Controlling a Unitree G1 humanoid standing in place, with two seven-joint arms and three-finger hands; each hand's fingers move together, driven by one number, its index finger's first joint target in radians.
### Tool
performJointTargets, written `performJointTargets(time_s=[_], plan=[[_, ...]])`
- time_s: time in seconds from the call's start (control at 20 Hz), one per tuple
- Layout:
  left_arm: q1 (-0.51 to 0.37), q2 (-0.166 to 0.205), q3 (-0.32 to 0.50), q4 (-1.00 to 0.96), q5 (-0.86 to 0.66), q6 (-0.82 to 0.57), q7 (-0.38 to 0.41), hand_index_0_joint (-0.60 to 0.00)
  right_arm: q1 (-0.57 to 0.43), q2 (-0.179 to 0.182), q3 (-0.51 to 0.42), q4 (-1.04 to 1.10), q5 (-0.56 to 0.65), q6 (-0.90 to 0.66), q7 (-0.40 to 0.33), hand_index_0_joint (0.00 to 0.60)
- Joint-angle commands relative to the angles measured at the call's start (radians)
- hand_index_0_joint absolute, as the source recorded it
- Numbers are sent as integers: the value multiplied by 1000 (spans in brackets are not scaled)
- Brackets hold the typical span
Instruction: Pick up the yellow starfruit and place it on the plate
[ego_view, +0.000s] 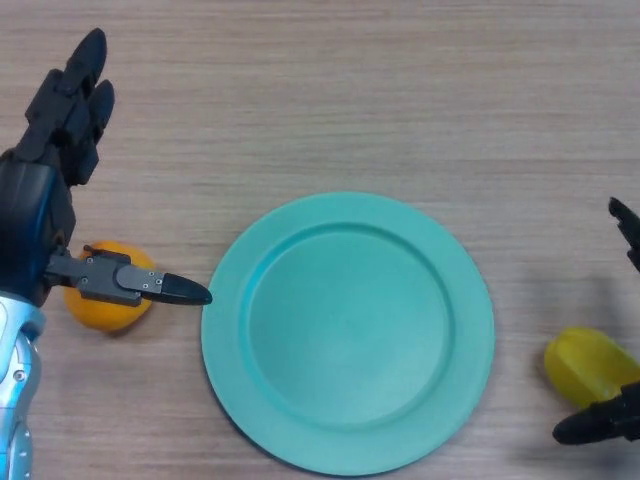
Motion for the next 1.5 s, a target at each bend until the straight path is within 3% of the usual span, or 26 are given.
performJointTargets(time_s=[0.05,0.4,0.45,0.5,0.55,0.6,0.65,0.7,0.9,1.1,1.15,1.25,1.5], plan=[[-33,39,44,-39,11,-133,32,0,-25,-61,-61,35,-41,-187,-93,0],[-16,43,72,-61,-27,-130,32,0,-21,-98,-77,194,-155,-278,-158,0],[-8,42,74,-66,-17,-137,39,0,-17,-106,-77,206,-183,-285,-154,50],[-8,42,75,-68,-17,-136,39,0,-17,-109,-77,209,-194,-288,-155,150],[-5,44,78,-72,-13,-130,36,0,-12,-115,-79,213,-227,-293,-148,301],[-3,45,80,-75,-10,-127,33,0,-8,-120,-81,215,-253,-297,-141,401],[4,48,88,-82,-5,-117,23,0,-4,-125,-85,211,-303,-304,-129,543],[9,50,93,-88,-2,-111,17,0,-4,-126,-87,207,-325,-307,-126,600],[16,47,97,-102,-2,-103,10,0,-11,-146,-71,210,-440,-358,-178,600],[20,44,100,-110,-24,-110,17,0,-13,-137,-64,172,-476,-359,-146,600],[22,43,103,-118,-39,-107,17,0,-23,-92,-43,105,-346,-296,-108,600],[24,42,105,-125,-57,-95,16,0,-34,-41,14,-11,-184,-154,-49,600],[18,42,103,-130,-83,-76,17,0,-114,-14,163,-125,-86,11,-41,600]])
